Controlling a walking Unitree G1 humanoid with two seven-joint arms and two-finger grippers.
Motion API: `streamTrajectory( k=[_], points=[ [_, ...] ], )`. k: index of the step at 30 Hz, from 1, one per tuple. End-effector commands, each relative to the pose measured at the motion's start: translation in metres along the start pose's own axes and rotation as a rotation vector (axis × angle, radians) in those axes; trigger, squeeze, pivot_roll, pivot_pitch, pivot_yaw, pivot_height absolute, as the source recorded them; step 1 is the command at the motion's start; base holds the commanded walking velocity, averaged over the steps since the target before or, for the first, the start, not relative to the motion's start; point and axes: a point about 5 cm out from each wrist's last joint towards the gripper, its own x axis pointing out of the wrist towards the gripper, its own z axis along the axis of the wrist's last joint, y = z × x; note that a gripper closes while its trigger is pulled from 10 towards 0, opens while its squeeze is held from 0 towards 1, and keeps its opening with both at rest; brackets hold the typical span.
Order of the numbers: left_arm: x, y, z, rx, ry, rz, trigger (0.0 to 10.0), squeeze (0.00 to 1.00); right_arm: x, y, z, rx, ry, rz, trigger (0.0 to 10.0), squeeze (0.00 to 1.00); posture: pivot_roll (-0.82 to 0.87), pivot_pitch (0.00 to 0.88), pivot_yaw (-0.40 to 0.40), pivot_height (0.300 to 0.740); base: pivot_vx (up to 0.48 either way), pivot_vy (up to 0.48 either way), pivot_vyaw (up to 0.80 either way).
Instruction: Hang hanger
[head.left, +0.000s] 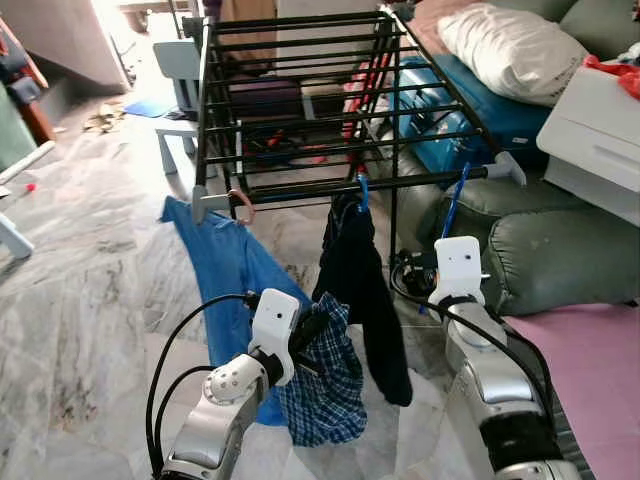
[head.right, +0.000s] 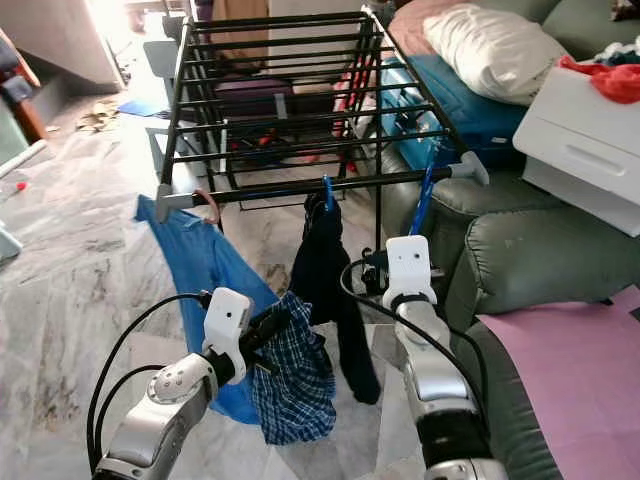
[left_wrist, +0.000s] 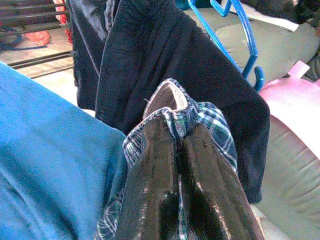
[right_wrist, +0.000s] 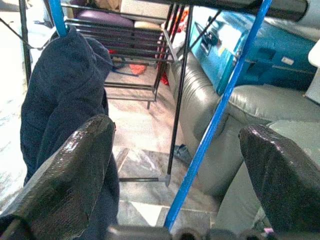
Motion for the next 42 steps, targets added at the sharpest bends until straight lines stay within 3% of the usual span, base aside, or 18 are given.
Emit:
streamTrajectory(
  k=[1, 6, 11, 15, 21, 32, 39, 42],
  points=[
    [0.001, -0.001, 0.005, 0.019, -0.008, -0.003, 10.0, 0.00, 0.006, -0.001, 0.003, 0.021, 0.019, -0.017, 10.0, 0.00, -0.02, 0.048, 0.017, 0.740, 0.000, 0.000, 0.00],
    [0.000, -0.001, 0.005, 0.022, -0.005, 0.000, 10.0, 0.00, 0.017, -0.002, 0.011, 0.053, 0.022, -0.048, 10.0, 0.00, -0.01, 0.052, 0.018, 0.740, 0.000, 0.000, 0.00],
    [-0.001, -0.001, 0.003, 0.028, 0.006, -0.005, 10.0, 0.00, 0.028, -0.003, 0.005, 0.052, 0.119, -0.059, 10.0, 0.00, 0.00, 0.051, 0.014, 0.740, 0.000, 0.000, 0.00],
    [-0.002, -0.002, 0.003, 0.025, 0.009, -0.007, 10.0, 0.00, 0.029, -0.004, -0.004, 0.115, 0.170, -0.045, 10.0, 0.00, 0.01, 0.056, 0.010, 0.740, 0.000, 0.000, 0.00],
    [-0.002, -0.004, 0.002, 0.006, 0.003, -0.012, 10.0, 0.00, 0.029, -0.013, -0.010, 0.114, 0.194, -0.078, 10.0, 0.00, 0.01, 0.059, 0.011, 0.740, 0.000, 0.000, 0.00],
    [-0.002, -0.007, 0.000, 0.016, 0.028, -0.025, 10.0, 0.00, 0.028, -0.034, -0.010, 0.041, 0.159, -0.157, 10.0, 0.00, -0.01, 0.069, 0.015, 0.740, 0.000, 0.000, 0.00],
    [-0.002, -0.007, -0.002, 0.015, 0.039, -0.019, 10.0, 0.00, 0.032, -0.031, 0.020, -0.024, 0.009, -0.157, 10.0, 0.00, -0.01, 0.069, 0.012, 0.740, 0.000, 0.000, 0.00],
    [-0.001, -0.007, -0.001, 0.018, 0.038, -0.021, 10.0, 0.00, 0.034, -0.032, 0.023, -0.030, -0.001, -0.160, 10.0, 0.00, -0.01, 0.069, 0.011, 0.740, 0.000, 0.000, 0.00]
  ],
)
